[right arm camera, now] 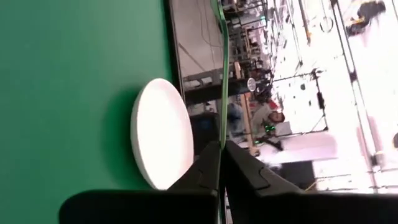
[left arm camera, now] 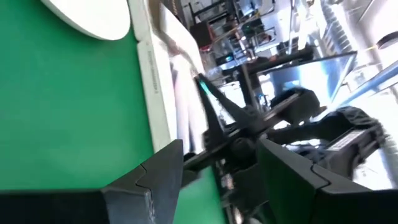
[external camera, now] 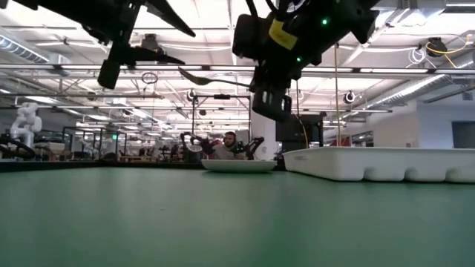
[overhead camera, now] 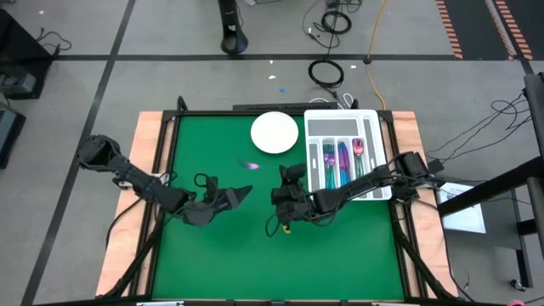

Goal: Sort silverware
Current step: Put the iridescent fork into the white silverware tray

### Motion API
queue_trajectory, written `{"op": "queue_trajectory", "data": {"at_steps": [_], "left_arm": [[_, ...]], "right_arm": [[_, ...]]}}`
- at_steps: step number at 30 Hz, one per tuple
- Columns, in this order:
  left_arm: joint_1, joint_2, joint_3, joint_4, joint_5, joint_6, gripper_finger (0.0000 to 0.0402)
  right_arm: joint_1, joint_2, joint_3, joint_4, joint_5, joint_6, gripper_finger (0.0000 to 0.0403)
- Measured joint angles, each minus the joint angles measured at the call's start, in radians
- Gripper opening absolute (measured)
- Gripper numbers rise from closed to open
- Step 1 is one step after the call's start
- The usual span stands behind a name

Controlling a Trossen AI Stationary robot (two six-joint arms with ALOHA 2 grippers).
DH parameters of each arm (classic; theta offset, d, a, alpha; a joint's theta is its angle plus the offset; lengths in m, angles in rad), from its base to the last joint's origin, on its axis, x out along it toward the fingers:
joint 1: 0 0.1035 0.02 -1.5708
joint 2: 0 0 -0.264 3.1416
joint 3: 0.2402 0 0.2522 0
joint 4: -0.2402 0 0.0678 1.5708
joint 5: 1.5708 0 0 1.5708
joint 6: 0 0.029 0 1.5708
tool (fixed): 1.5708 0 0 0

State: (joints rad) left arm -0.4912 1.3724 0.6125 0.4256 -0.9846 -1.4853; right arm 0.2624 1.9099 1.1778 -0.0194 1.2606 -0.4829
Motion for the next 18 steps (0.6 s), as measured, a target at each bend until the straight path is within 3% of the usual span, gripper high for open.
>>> {"op": "queue_trajectory", "data": {"at_steps": [18], "left_arm": [[0.077,0.000,0.000,-0.027,0.110,-0.081,0.0203]], "right_arm": [[0.081,0.008,0.001,0.023,0.078,-0.113,0.0000]]}}
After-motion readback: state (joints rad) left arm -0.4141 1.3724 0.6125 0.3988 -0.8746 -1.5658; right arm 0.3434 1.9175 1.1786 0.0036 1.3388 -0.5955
